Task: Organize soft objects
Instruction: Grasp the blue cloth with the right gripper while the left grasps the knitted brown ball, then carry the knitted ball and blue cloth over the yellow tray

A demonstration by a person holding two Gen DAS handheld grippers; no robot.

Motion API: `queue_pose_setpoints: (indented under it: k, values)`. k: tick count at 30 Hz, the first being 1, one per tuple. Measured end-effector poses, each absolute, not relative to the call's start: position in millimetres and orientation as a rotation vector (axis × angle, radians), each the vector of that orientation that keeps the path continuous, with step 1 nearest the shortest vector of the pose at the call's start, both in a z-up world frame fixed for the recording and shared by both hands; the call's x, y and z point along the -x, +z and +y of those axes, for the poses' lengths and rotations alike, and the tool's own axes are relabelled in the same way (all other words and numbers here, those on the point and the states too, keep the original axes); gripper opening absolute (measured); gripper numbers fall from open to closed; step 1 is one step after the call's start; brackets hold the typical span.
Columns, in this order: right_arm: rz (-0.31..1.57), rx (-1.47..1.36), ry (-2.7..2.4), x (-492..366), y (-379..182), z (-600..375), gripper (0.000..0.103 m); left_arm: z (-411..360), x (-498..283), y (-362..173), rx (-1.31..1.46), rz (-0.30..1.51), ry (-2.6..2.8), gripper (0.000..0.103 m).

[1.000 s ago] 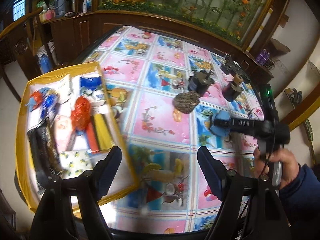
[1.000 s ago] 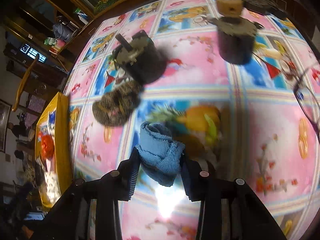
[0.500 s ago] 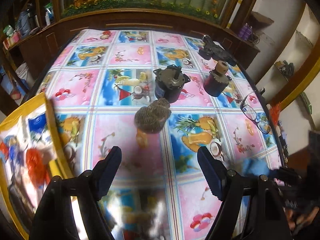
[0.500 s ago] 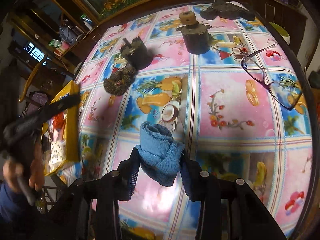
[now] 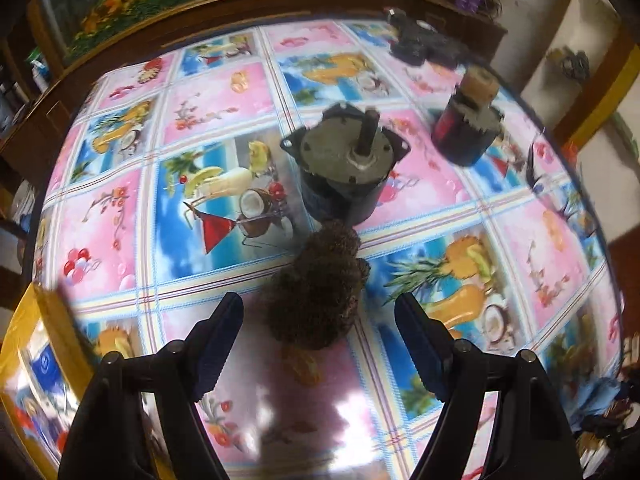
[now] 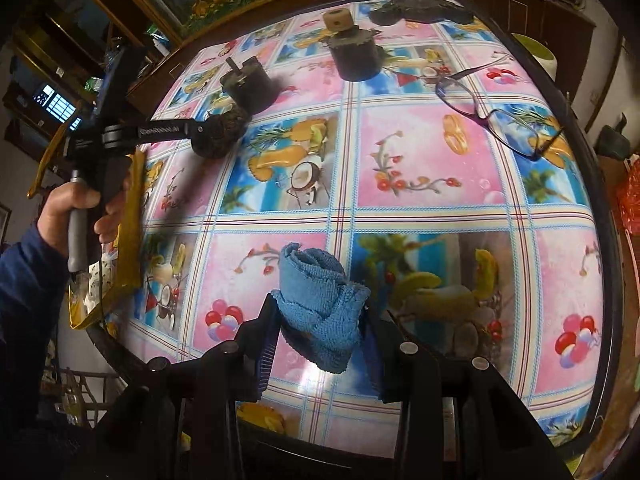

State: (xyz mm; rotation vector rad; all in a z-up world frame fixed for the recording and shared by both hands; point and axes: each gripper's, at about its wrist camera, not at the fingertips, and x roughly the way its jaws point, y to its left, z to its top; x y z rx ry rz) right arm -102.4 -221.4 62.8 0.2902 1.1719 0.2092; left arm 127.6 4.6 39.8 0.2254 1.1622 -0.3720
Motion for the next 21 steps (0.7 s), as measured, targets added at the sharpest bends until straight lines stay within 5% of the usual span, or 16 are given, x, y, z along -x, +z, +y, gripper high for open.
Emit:
queue_pose_setpoints:
  k: [7,11,21]
  values:
    - [1.178,-0.300,0.195,102,62,-219,0.041,-1,-141,12,-0.207,1.193,-0.326,0.077]
    - [1.185,-0.300,0.204,98,60,-215,0.041,-2,-135,13,-0.191,1.165,-0.294,0.059]
    - [1.220,-0.290,0.230,79,51,-204,0.041,-8,-93,14,-0.119,1.172,-0.322,0.058]
